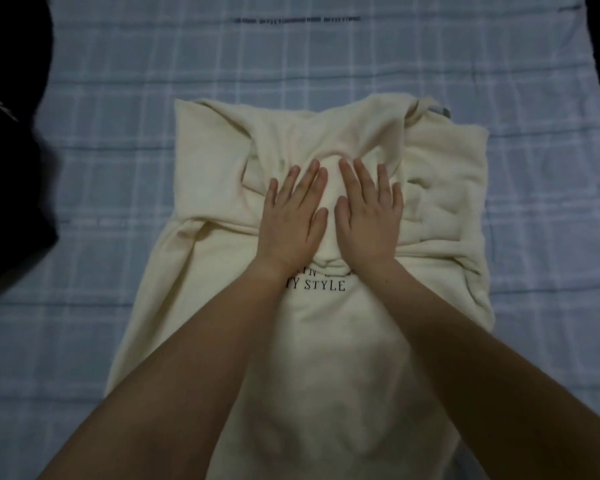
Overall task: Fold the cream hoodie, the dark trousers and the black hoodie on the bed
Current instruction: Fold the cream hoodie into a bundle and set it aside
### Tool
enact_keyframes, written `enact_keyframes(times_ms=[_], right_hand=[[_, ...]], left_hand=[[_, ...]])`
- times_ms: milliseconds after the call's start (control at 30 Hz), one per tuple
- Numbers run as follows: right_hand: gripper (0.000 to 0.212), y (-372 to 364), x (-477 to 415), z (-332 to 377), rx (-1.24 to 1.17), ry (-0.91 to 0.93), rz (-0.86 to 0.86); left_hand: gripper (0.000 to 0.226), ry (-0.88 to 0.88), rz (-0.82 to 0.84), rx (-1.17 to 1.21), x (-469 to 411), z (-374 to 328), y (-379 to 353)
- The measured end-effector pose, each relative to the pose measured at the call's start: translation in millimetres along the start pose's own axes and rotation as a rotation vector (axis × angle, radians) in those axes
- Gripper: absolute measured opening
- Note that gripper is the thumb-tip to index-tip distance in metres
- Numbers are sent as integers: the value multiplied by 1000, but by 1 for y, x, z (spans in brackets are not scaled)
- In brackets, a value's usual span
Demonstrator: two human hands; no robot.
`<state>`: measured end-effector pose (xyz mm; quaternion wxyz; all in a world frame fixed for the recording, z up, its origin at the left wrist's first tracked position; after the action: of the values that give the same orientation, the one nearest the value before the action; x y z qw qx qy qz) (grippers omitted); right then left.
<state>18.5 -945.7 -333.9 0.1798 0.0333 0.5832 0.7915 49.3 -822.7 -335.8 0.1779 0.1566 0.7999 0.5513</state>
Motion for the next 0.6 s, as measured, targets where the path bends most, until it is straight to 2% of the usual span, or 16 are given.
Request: enact_keyframes(times_ms=[100, 200, 267, 400, 467, 600], right_hand=[[55, 16, -2, -2, -209, -20, 78], [51, 51, 43, -17, -450, -177, 38], [53, 65, 105, -17, -392, -160, 41], [58, 53, 214, -8, -94, -16, 131], [59, 34, 237, -6, -14, 14, 192], [59, 26, 236, -6, 70, 3, 208]], left_hand=[[56, 7, 32, 38, 2, -8, 16], [52, 62, -80, 172, 47, -9, 46], [52, 95, -111, 127, 108, -13, 51], [57, 16, 48, -39, 210, -20, 13], [57, 6, 79, -67, 227, -12, -4], [57, 15, 119, -86, 221, -12, -4]])
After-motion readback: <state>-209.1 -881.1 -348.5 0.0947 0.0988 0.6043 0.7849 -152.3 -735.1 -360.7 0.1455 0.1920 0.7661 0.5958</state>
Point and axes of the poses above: each hand's wrist, its own x-axis away from the middle knuckle, its own y-axis out of the back of the hand, z = x × y, the point moved 7 cm from there along -x, towards the middle knuckle, and after that the axes turned 9 degrees about -z, right-handed, at the moved point
